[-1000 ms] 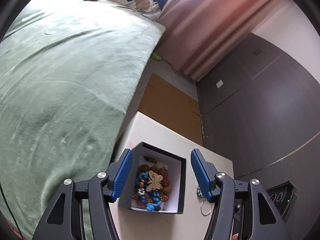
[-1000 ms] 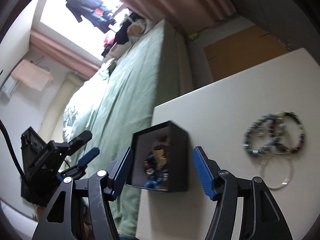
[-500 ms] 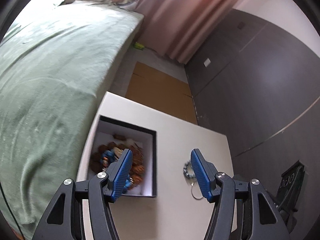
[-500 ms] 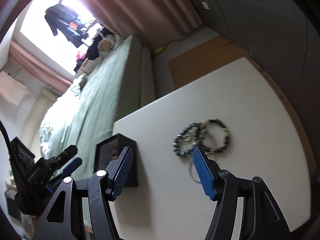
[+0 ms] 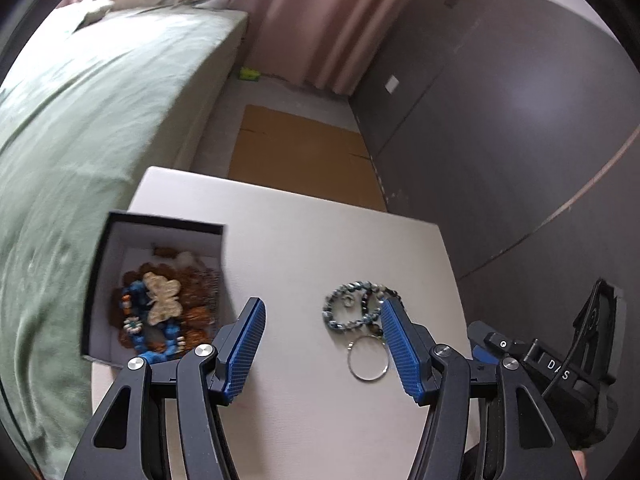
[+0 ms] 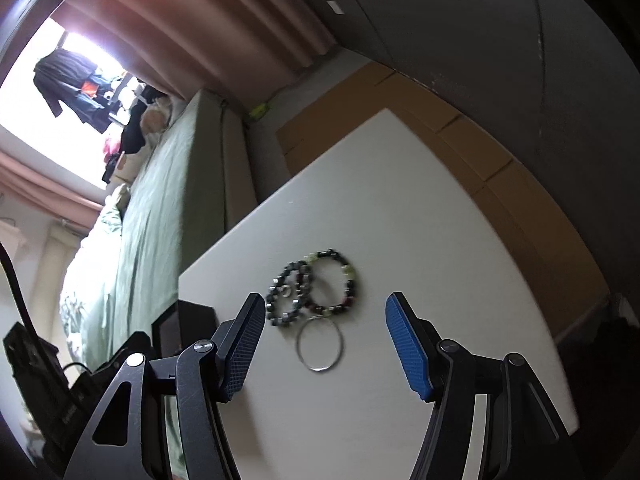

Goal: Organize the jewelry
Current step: 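Close the left tool on the green-and-black bead bracelets, then carry a bead bracelet to the box with the left tool while the right tool grasps the black-green bead bracelet, then lower the black-green bead bracelet into the box and open the right tool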

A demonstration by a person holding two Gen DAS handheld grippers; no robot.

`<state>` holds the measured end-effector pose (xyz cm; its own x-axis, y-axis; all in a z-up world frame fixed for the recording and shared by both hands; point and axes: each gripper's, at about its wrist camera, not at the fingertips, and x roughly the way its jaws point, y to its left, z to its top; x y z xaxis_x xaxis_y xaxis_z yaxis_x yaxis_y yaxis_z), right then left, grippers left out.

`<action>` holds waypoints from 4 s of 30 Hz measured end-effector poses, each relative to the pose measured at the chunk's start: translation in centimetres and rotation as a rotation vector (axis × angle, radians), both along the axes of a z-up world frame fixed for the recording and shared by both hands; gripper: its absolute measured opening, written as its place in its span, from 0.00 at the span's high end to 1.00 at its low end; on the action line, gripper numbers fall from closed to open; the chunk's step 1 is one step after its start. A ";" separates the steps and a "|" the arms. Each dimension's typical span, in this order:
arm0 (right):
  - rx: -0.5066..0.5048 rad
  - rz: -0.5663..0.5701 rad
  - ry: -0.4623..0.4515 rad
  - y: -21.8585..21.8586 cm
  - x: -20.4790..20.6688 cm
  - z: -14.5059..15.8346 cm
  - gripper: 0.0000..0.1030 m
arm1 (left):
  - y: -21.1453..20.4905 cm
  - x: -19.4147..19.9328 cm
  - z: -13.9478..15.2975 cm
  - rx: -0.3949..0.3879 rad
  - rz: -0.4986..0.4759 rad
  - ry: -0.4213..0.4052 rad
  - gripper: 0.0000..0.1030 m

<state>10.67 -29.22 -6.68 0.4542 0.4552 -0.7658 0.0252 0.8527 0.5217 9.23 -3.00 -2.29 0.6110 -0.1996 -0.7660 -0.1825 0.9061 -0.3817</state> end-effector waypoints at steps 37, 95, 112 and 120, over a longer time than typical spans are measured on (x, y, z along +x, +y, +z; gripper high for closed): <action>0.137 -0.153 0.096 -8.1 1.2 -1.7 0.42 | -12.9 9.7 -8.3 0.324 -0.229 0.236 0.82; -0.296 0.147 -0.125 6.9 1.8 -1.1 0.91 | 11.6 -2.8 0.5 -0.098 0.205 -0.007 0.89; -0.061 0.198 -0.274 8.2 -2.4 4.0 0.91 | 14.4 -6.1 2.0 -0.094 0.287 -0.033 0.57; -0.001 0.299 -0.299 13.5 -2.5 5.0 0.91 | 15.7 -7.1 3.0 -0.072 0.296 -0.077 0.23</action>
